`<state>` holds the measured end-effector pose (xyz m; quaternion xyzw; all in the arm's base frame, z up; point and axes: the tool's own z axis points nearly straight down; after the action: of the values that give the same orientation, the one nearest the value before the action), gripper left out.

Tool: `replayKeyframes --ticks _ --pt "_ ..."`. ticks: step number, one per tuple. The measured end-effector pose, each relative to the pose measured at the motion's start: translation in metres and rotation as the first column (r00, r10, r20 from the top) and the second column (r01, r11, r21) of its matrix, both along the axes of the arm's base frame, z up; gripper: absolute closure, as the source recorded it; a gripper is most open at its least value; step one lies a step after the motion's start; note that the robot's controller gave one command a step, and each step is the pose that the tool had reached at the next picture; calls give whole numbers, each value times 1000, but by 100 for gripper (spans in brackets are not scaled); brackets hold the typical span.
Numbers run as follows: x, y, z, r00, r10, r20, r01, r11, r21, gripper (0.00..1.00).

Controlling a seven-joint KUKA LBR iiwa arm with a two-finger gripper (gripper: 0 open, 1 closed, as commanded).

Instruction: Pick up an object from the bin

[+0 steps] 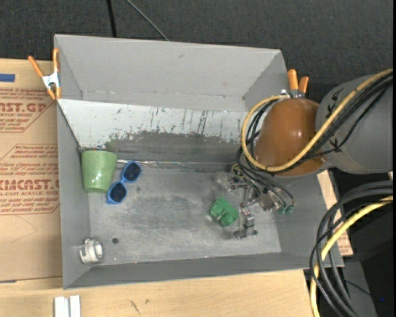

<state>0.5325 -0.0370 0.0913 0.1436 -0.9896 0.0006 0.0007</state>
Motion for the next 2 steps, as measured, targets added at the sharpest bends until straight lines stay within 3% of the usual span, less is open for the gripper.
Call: replayKeyframes --ticks 1,2 --pt "1 3 1 1000 2 1 -2 1000 2 100" --pt "1 2 1 1000 2 1 -2 1000 3 0"
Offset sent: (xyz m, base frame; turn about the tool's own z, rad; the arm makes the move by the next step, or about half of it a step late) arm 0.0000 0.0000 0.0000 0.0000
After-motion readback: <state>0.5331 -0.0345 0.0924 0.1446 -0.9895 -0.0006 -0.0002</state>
